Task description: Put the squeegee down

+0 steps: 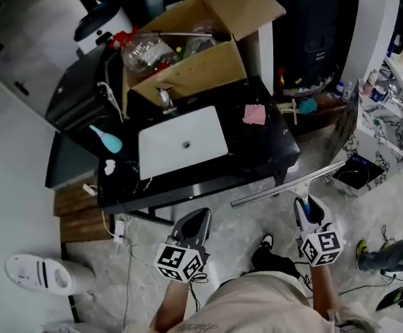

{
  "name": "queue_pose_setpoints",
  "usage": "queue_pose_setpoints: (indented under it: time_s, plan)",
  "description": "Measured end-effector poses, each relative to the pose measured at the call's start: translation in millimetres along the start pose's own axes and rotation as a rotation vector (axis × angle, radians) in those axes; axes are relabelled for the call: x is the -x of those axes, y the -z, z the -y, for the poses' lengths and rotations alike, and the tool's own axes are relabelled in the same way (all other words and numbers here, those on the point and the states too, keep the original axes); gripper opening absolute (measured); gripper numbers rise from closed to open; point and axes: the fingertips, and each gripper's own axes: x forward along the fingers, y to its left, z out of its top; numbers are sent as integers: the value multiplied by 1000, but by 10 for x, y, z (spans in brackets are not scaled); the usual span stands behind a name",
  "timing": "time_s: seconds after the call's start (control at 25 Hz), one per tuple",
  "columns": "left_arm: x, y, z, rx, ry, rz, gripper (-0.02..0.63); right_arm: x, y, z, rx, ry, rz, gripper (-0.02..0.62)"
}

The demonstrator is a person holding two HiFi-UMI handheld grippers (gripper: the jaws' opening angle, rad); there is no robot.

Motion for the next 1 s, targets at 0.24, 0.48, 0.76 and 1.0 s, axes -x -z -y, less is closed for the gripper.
queue_pose_setpoints:
  time_s: [0.24,0.48,0.76,1.0]
  plan:
    - [-578,-369,-81,-31,1,26,14,-484,-187,387,2,-20,8,126]
    - [-856,-396,-211,-6,-43,26,14,-818,-241,620,10,-46,-7,126]
    - [-1032,-452,-457,28,-81,17,14,-1089,-195,708,-8,-48,-40,126]
    - [-1411,-418,-758,48,-39,-12,14,-1358,-117,756,-26,-17,-81,126]
